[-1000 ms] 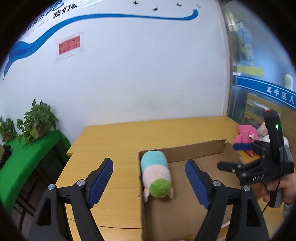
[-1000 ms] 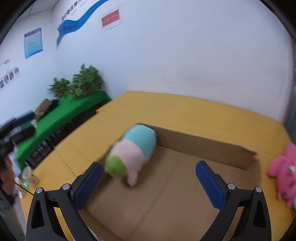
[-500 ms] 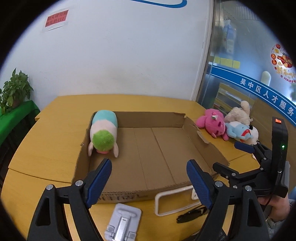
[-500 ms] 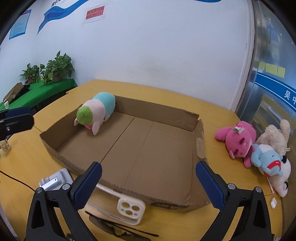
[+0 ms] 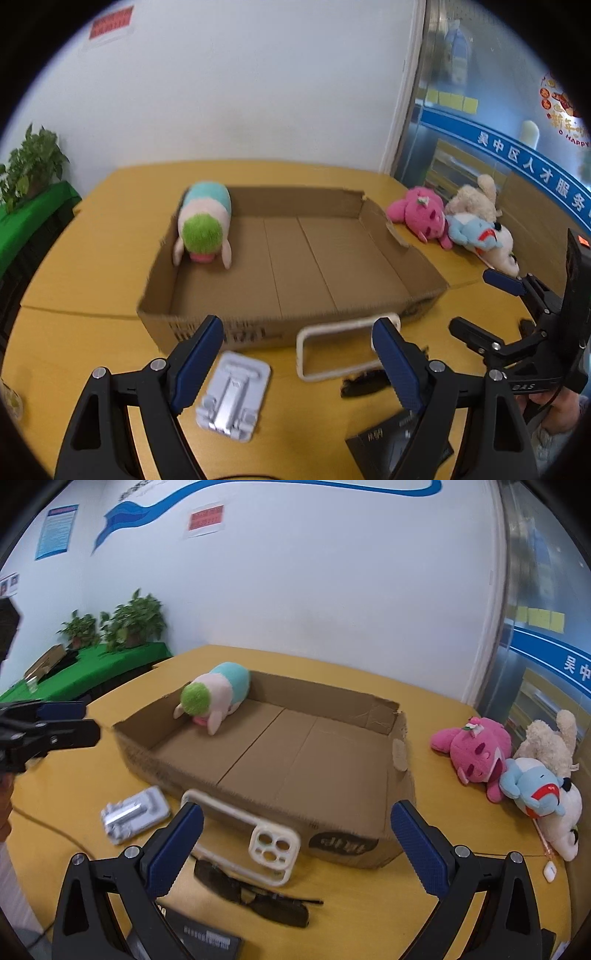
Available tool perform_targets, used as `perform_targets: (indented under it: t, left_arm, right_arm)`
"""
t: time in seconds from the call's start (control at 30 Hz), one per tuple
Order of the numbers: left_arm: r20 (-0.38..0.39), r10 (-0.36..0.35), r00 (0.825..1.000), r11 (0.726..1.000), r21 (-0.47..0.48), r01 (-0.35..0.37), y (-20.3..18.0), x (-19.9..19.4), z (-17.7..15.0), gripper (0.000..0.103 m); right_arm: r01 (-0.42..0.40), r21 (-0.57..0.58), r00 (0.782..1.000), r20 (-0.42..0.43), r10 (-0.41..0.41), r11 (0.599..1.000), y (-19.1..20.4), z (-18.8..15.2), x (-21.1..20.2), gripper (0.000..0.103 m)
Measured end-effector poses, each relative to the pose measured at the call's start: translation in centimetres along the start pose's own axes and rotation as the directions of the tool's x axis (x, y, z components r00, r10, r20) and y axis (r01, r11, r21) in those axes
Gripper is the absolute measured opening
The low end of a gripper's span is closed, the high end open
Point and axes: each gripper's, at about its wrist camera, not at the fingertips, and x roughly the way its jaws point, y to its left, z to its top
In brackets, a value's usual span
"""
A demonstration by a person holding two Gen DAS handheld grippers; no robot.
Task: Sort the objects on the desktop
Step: 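Grasp the black charger box with both grippers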
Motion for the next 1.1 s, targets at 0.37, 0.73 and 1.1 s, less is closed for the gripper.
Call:
perform_targets:
  t: [0.37,0.73,1.1]
  left_arm:
    - [-0.304,-0.267,0.915,0.962,-0.025,0.272,-1.2,4.1,-8.9,0.082]
    - [-0.408,-0.385,0.828,0.922,-0.124,0.367,-2.5,7.8,-11.8,0.08]
    - [-0.398,-0.413,0.819,0.91,-0.206,0.359,-1.9,9.2,-12.0,0.074]
  right_arm:
    - [-0.416,-0.048,0.888,-0.237,0.395,0.908,2.8,-12.2,-0.8,0.103]
    - [-0.549,-0.002,0.821,-0.191,0.538,0.836,6.1,-11.3,1.0,0.102]
    - [-0.426,-0.112,0.873,-0.312,0.375,0.898,8.4,-12.0,4.9,0.101]
